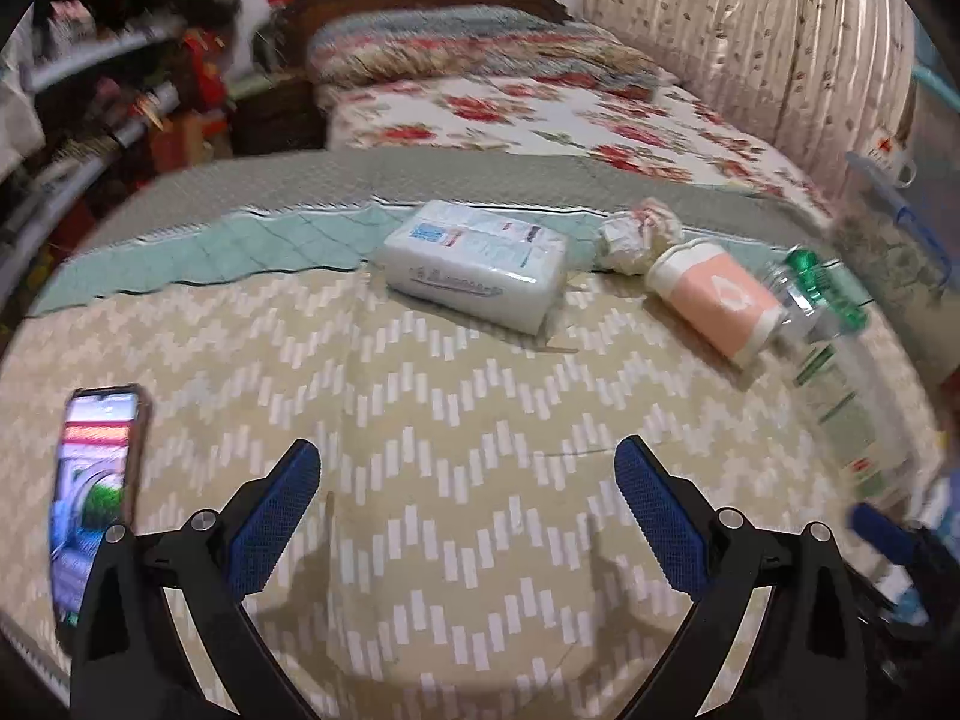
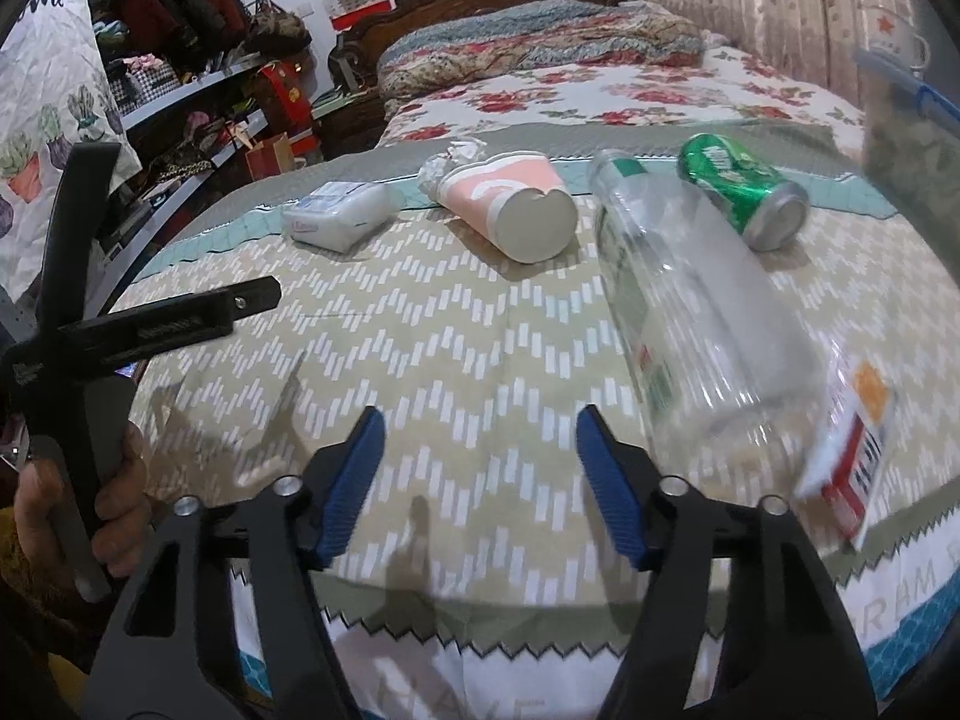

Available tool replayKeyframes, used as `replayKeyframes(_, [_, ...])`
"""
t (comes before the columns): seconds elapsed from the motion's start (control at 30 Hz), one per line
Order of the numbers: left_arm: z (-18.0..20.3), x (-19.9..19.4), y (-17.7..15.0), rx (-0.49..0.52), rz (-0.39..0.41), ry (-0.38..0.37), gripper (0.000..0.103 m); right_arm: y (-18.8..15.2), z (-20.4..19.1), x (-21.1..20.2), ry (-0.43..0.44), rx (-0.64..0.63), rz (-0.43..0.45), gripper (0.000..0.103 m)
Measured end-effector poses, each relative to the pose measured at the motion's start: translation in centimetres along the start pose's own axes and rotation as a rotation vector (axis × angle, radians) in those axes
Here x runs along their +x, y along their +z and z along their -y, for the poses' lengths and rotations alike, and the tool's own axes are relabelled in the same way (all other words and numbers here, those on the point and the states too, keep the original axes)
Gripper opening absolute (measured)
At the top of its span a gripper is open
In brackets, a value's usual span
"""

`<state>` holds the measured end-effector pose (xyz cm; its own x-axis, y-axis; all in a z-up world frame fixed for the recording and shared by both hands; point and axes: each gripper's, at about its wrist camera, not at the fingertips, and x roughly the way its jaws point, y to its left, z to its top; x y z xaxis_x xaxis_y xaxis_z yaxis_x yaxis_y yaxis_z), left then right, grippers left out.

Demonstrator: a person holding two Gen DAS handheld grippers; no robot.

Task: Collect trash
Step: 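Grasp the white tissue wad with the right gripper while the left grasps the tissue pack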

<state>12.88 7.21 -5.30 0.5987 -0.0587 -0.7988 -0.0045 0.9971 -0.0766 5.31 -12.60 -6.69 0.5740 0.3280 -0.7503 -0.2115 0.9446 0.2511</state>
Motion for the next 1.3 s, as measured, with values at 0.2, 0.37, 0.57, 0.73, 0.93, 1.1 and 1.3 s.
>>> replayKeyframes(0.2, [-1.5,-0.2,5.8,0.042,0.013,-0.029,0.094,5.3,0.1,1.8,0.061,-0.019,-0.043,0.059])
replayKeyframes(0.37, [-1.1,4.1,9.6,0.057,-0.059,0.013,0.095,14.7,0.1,6.1,0.055,-0.022,-0.093,0.062])
replayKeyframes(0.57, [-2.2,8.6,10.4,-0.072,-0.168,-0.033,0.094,20.7,-2.2,15.8,0.020,-0.091,-0.279,0.068])
replayKeyframes(0.73, [-3.3,7.8,9.5,-0.116,-0.113,-0.092,0.059,19.3,-3.6,17.8,0.010,-0.161,-0.297,0.049])
replayKeyframes(0.93, [-4.1,2.7,6.4,-0.114,-0.047,-0.139,0.030,14.5,-5.3,12.0,0.104,-0.229,-0.217,0.044])
replayKeyframes(1.1, [-4.8,-1.5,2.9,-0.105,-0.020,-0.175,0.028,9.9,-6.6,8.7,0.247,-0.234,-0.267,0.044])
replayKeyframes(1.3, [-6.3,-3.6,2.3,-0.061,0.021,-0.064,0.080,7.2,-7.4,4.6,0.307,-0.246,-0.179,0.044])
